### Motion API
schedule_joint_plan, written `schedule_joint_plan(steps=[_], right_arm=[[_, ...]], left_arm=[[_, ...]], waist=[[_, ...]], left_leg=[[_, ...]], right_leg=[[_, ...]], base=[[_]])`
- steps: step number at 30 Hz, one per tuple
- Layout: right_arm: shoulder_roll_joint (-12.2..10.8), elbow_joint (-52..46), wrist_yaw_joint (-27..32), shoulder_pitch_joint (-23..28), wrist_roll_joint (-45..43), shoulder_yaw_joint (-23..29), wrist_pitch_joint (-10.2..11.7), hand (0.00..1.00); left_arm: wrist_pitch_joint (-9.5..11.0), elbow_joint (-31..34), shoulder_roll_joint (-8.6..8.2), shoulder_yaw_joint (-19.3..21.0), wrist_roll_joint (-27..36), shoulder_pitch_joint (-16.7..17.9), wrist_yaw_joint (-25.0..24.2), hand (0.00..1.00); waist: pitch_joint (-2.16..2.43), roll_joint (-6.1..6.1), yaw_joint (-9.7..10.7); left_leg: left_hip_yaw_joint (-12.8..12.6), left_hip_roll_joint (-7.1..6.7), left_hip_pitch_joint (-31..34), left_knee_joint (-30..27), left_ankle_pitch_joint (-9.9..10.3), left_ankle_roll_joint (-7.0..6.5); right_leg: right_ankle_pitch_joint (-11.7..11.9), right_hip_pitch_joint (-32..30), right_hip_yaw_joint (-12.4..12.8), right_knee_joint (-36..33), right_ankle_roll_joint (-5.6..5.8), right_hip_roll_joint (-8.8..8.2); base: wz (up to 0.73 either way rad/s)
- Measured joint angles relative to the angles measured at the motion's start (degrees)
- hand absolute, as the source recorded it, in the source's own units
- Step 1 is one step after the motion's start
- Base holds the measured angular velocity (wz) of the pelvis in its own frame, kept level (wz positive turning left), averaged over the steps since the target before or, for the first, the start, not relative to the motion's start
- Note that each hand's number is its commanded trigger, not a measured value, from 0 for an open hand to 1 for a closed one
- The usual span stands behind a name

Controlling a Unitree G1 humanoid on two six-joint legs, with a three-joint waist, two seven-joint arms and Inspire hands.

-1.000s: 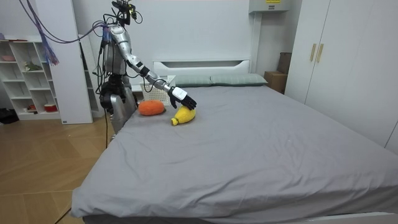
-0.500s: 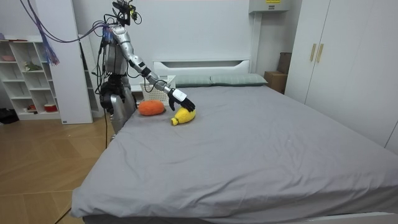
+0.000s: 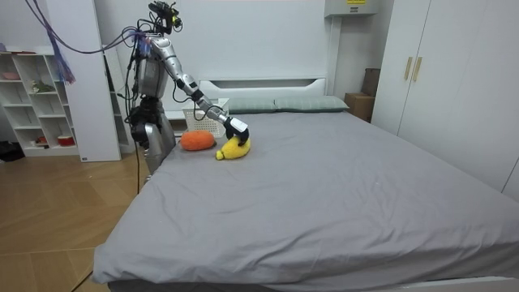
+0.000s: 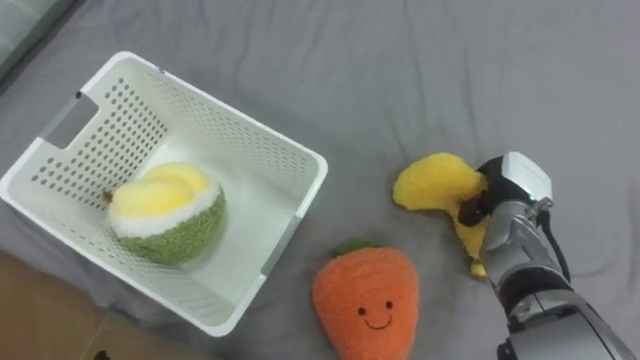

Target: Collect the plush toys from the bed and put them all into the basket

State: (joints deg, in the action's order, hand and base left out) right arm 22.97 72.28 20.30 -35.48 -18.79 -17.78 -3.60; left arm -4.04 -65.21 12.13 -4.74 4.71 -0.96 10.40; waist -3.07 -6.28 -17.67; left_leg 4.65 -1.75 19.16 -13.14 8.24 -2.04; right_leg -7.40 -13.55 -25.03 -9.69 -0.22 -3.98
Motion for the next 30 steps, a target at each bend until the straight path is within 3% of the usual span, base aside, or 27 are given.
schedule_joint_plan(steps=[6, 10, 13, 16, 24, 27, 30], right_arm=[[1.2, 1.9, 1.0, -1.8, -0.3, 0.1, 0.7, 1.00], [2.8, 2.0, 2.3, -1.8, -0.2, 0.1, 1.7, 1.00], [3.4, 2.0, 2.9, -1.9, -0.4, 1.0, 2.5, 1.00], [3.6, 2.1, 2.9, -1.8, -1.1, 3.5, 2.7, 1.00], [4.1, 0.4, 2.9, -2.0, -1.1, 4.2, 2.3, 1.00], [4.1, -5.1, 2.7, -2.0, -1.2, 5.5, 1.1, 1.00], [4.3, -14.3, 2.7, -2.1, -0.7, 5.6, 1.3, 1.00]], left_arm=[[-0.9, 1.3, 0.24, 0.0, 0.3, 0.2, 0.1, 0.00], [-0.8, 1.9, 0.22, -1.3, 0.4, 0.2, -0.8, 0.00], [-0.6, 2.2, 0.19, -1.2, 0.8, -0.2, -1.0, 0.00], [-0.6, 2.1, 0.09, -1.2, 0.8, -0.6, -1.2, 0.00], [-0.6, 2.6, 0.12, -1.0, 0.9, -0.5, -1.1, 0.00], [-0.3, 2.6, 0.17, -0.7, 0.8, -0.3, -1.1, 0.00], [-0.2, 3.4, 0.46, 0.6, -0.5, 0.6, -1.1, 0.00]], waist=[[0.08, 0.92, 0.0], [0.18, 2.96, 0.0], [0.43, 3.48, 0.2], [0.48, 3.62, 0.2], [0.55, 3.61, 0.9], [0.74, 3.29, 2.1], [0.93, 2.89, 3.9]], left_leg=[[1.1, -0.24, 2.4, -1.6, 0.0, 0.00], [1.6, -0.44, 3.3, -2.2, -0.2, -0.03], [1.7, -0.66, 4.3, -2.1, -0.9, -0.08], [1.9, -0.99, 4.3, -1.4, -1.5, -0.26], [1.8, -1.01, 3.4, 0.0, -2.4, -0.21], [0.7, -0.97, 2.0, 0.0, -2.4, -0.28], [-0.3, -0.96, -1.5, 0.9, -2.4, -0.28]], right_leg=[[0.0, -1.3, -1.2, -0.2, 0.00, -0.17], [0.0, -2.2, -1.2, -1.3, -0.02, -0.77], [0.0, -3.6, -1.1, -2.3, -0.03, -1.16], [0.0, -3.6, -1.1, -2.2, -0.07, -1.10], [0.1, -3.5, -1.2, -2.5, -0.12, -1.65], [0.1, -2.9, 0.0, -3.2, -0.07, -1.93], [0.0, -0.3, 1.3, -2.9, -0.01, -1.95]], base=[[0.13], [0.04], [0.01], [0.07], [0.02], [-0.13], [-0.23]])
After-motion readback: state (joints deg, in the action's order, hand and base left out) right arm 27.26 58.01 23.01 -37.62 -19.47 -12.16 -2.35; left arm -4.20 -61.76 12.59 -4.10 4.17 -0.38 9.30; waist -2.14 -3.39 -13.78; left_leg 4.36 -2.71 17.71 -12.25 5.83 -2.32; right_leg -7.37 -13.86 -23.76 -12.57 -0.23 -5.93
